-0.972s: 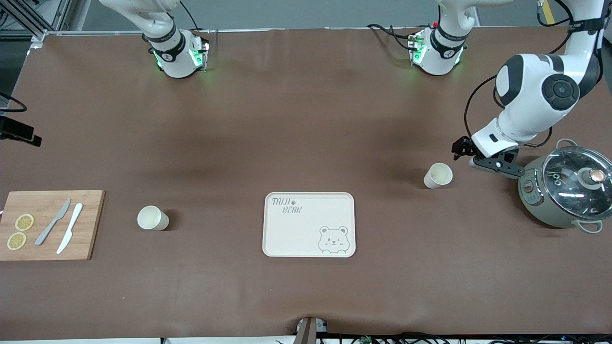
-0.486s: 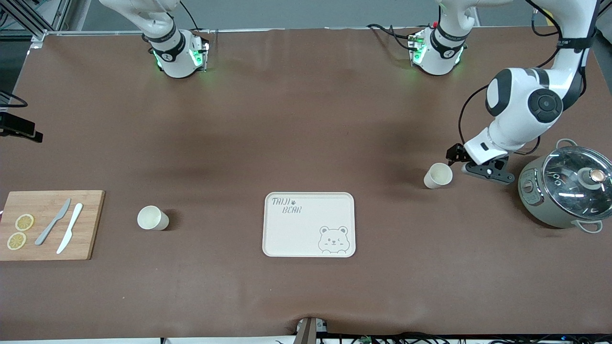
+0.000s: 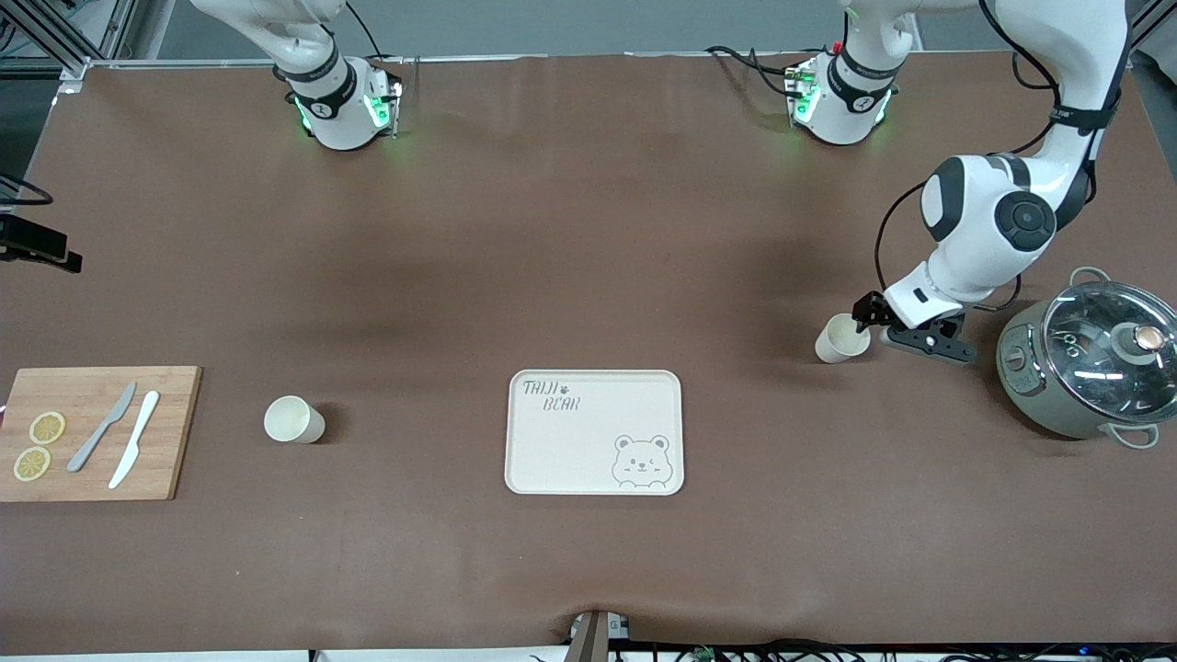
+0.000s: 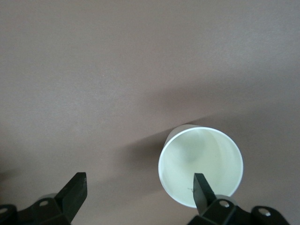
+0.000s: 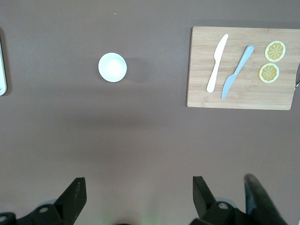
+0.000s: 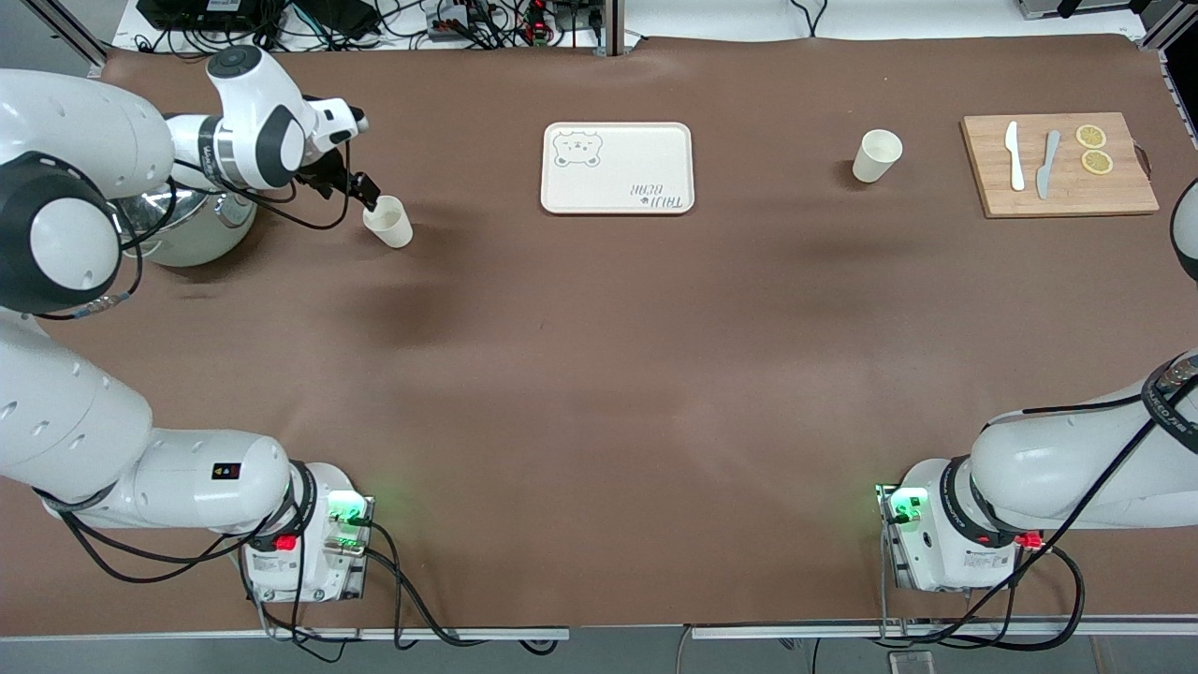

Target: Place white IKEA cup upright on tray with both arms

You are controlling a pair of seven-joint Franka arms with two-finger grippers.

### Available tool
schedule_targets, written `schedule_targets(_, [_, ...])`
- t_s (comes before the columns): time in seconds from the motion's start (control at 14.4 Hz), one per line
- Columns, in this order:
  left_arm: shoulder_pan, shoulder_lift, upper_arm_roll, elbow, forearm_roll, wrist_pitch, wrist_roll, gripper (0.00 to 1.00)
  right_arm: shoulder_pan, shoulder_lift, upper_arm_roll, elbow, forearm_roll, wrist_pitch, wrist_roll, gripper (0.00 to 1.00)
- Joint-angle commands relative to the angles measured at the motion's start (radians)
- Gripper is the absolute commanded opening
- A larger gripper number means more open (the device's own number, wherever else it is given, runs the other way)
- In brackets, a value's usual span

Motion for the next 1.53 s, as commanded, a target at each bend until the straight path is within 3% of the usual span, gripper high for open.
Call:
schedule_targets(0.0, [0.005,0.014,-0.004,-0.007,0.009,0.036,0.016,1.0,-0.012,-0.004,0.012,0.008,-0.01,-0.017,-0.016,1.0])
schedule_targets(0.56, [0.003,0.071,-0.005,-0.007,0.004,0.114,0.014,1.0,-0.019,-0.004,0.009,0.004,-0.022,-0.017,-0.019,1.0])
schedule_targets(0.97, [0.002,0.099,-0.01,-0.01,0.004,0.154,-0.004,1.0,-0.162,-0.004,0.009,0.008,0.026,-0.018,-0.007,1.0])
schedule_targets(1.04, [-0.001,0.094,-0.01,-0.018,0.0,0.154,-0.041,0.67,-0.167,-0.006,0.008,0.007,0.031,-0.017,0.002,1.0])
schedule_targets(1.11, [-0.004,0.087,-0.011,-0.033,-0.001,0.154,-0.082,0.2,-0.174,-0.004,0.008,0.007,0.03,-0.017,0.009,1.0])
schedule_targets(1.18, [-0.006,0.085,-0.019,-0.039,0.009,0.165,-0.084,0.0,-0.176,-0.001,0.009,0.004,0.036,-0.015,0.009,1.0])
schedule_targets(1.46, [-0.006,0.09,-0.033,-0.077,0.009,0.264,-0.098,0.0,-0.159,0.014,0.009,0.002,0.027,0.005,0.044,1.0])
